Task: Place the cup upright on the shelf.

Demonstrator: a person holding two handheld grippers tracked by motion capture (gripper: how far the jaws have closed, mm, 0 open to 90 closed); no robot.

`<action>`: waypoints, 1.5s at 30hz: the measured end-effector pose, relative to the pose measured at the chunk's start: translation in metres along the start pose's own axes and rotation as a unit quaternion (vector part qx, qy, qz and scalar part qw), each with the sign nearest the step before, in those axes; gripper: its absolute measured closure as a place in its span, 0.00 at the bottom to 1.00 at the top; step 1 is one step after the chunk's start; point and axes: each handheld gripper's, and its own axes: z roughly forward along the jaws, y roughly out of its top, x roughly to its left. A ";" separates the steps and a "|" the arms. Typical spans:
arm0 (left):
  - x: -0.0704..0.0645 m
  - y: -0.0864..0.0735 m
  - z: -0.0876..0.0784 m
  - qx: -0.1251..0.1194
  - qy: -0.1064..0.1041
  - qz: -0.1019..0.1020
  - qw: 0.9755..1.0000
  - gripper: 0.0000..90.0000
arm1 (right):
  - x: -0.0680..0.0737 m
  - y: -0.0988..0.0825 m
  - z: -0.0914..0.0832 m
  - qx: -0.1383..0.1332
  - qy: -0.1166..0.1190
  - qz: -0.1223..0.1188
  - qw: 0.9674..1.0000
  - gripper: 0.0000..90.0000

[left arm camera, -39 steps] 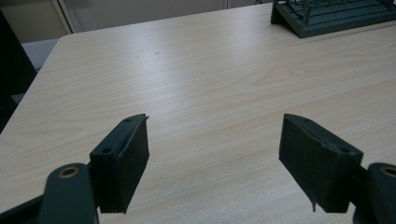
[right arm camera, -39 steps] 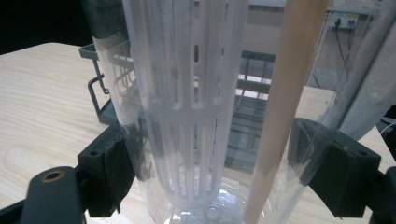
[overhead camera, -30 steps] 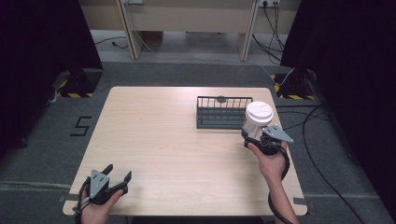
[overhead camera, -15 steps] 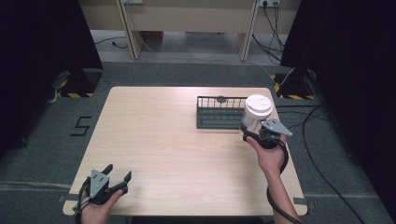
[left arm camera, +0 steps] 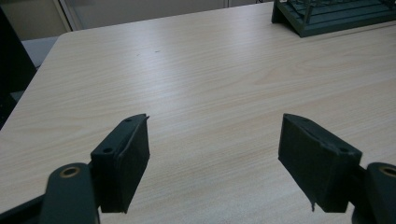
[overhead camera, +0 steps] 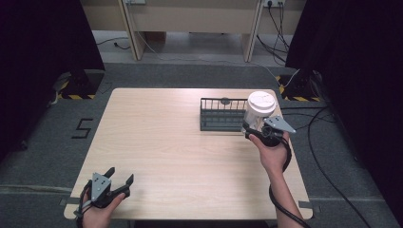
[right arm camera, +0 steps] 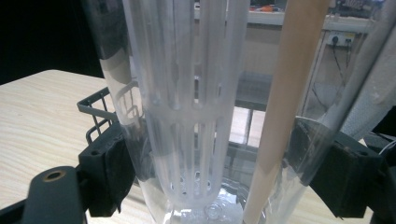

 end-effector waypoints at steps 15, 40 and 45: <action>0.000 0.000 0.000 0.002 -0.001 0.001 1.000 0.27 | 0.001 0.012 0.006 -0.007 -0.001 -0.001 1.000 0.21; 0.001 0.000 0.000 0.002 -0.002 -0.001 1.000 0.27 | 0.003 0.026 0.017 -0.013 -0.002 -0.001 1.000 0.21; 0.001 0.000 0.001 0.003 -0.002 -0.001 1.000 0.27 | 0.003 0.028 0.019 -0.014 -0.002 0.001 1.000 0.21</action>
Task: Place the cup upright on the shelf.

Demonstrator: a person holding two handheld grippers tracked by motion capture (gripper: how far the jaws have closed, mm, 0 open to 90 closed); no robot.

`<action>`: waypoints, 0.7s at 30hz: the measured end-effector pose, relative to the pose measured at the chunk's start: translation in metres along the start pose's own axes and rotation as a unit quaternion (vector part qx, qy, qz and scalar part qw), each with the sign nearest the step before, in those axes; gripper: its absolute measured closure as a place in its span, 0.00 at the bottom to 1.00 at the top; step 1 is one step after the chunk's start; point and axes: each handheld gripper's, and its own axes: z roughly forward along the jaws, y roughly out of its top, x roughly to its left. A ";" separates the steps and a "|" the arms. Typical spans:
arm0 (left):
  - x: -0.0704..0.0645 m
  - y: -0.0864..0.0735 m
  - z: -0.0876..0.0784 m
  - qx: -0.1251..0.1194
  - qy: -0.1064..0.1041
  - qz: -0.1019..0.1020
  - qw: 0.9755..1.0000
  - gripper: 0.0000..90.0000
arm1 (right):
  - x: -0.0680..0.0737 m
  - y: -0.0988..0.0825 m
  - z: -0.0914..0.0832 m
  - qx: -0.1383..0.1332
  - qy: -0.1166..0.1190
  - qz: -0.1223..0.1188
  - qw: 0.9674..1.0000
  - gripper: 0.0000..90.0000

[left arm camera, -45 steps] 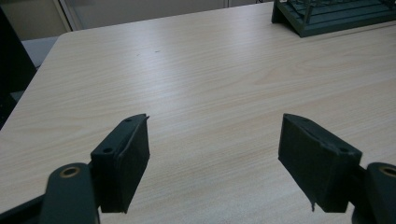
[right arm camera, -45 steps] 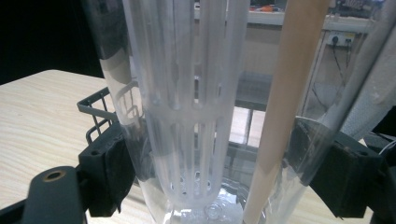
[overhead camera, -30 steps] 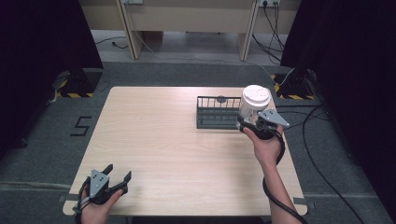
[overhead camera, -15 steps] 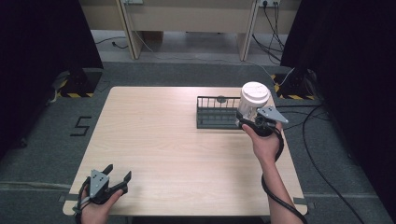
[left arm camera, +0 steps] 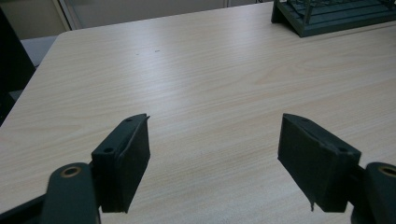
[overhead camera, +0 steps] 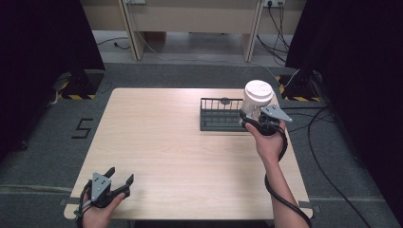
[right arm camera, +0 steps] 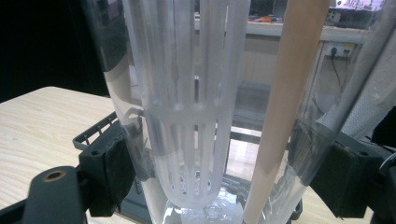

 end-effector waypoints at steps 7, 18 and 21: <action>0.000 0.000 0.000 0.000 0.000 0.000 1.000 0.27 | -0.001 0.004 0.003 -0.002 0.000 -0.001 1.000 0.21; 0.000 0.000 0.000 0.000 0.000 -0.001 1.000 0.27 | 0.000 0.007 0.010 0.000 0.000 0.003 1.000 0.21; 0.000 0.000 0.000 0.000 0.000 -0.001 1.000 0.27 | 0.000 0.009 0.012 0.000 -0.001 0.004 1.000 0.21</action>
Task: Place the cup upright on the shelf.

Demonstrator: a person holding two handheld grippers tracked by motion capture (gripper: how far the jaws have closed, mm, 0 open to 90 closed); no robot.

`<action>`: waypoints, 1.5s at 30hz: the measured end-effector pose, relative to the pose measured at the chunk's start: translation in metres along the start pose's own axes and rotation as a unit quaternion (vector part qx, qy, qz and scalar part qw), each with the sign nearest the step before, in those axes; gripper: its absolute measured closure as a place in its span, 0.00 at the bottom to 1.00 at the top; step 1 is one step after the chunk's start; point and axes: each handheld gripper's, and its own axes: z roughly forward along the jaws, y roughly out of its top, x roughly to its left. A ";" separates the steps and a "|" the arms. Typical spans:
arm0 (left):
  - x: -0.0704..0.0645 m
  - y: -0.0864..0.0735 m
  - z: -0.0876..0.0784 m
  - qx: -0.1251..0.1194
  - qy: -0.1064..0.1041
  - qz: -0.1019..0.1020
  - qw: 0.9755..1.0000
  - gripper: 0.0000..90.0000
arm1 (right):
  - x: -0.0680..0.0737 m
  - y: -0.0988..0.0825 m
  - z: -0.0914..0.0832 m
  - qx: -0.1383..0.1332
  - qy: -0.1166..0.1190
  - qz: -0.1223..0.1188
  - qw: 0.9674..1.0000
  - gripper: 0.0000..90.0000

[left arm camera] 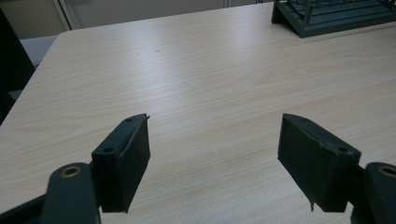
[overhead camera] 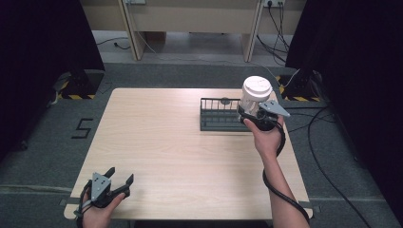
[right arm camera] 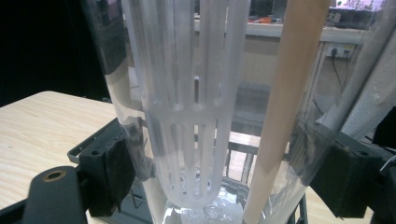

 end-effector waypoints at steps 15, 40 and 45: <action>0.000 0.000 0.000 0.000 -0.001 -0.001 1.000 0.27 | 0.000 0.008 0.010 0.001 -0.001 -0.001 1.000 0.21; 0.001 -0.001 0.002 0.001 -0.002 -0.006 1.000 0.27 | 0.002 0.009 0.033 0.010 0.001 0.005 1.000 0.21; 0.001 -0.001 0.002 0.001 -0.002 -0.006 1.000 0.27 | 0.002 0.009 0.037 0.013 0.001 0.005 1.000 0.21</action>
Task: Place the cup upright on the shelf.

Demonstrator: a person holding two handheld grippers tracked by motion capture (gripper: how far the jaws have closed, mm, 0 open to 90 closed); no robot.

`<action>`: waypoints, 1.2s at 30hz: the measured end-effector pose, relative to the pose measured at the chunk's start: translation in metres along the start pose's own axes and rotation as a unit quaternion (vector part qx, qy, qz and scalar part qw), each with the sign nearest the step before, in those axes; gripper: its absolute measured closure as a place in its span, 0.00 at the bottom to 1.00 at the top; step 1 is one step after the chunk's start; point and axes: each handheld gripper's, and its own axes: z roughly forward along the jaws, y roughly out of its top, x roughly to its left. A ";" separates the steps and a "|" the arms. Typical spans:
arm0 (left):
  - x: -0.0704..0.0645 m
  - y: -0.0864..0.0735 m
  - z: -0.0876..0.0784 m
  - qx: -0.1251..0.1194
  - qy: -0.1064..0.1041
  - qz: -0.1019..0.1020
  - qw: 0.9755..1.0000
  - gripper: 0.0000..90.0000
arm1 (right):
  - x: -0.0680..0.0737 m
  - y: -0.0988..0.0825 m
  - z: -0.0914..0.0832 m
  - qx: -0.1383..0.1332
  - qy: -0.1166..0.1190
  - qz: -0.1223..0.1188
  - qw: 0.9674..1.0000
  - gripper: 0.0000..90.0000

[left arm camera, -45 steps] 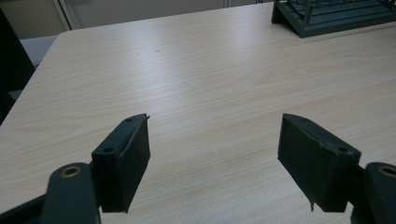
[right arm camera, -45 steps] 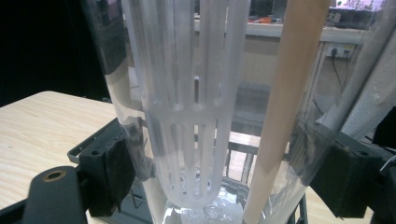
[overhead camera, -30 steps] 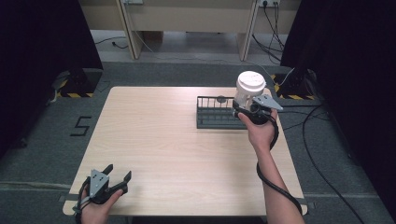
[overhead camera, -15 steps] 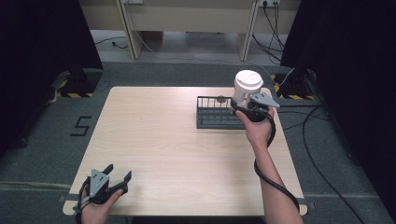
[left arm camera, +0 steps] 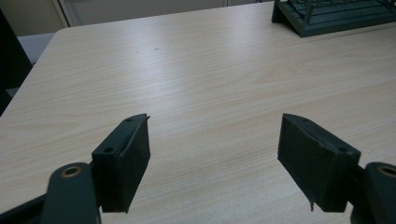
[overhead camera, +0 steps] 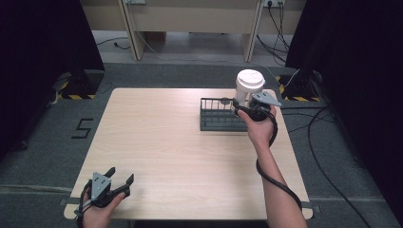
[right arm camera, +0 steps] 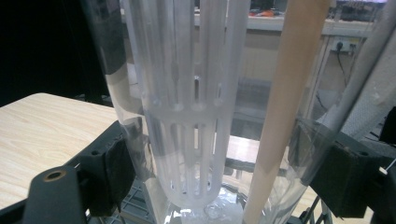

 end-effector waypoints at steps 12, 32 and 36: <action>0.000 0.000 0.000 0.001 -0.001 -0.001 1.000 0.28 | 0.002 0.001 0.010 0.005 0.000 0.006 1.000 0.21; 0.001 -0.001 0.000 0.000 -0.003 -0.005 1.000 0.28 | 0.001 -0.001 0.032 0.018 -0.005 0.013 1.000 0.21; 0.001 -0.001 0.000 0.000 -0.004 -0.005 1.000 0.28 | 0.002 -0.002 0.038 0.023 -0.006 0.014 1.000 0.21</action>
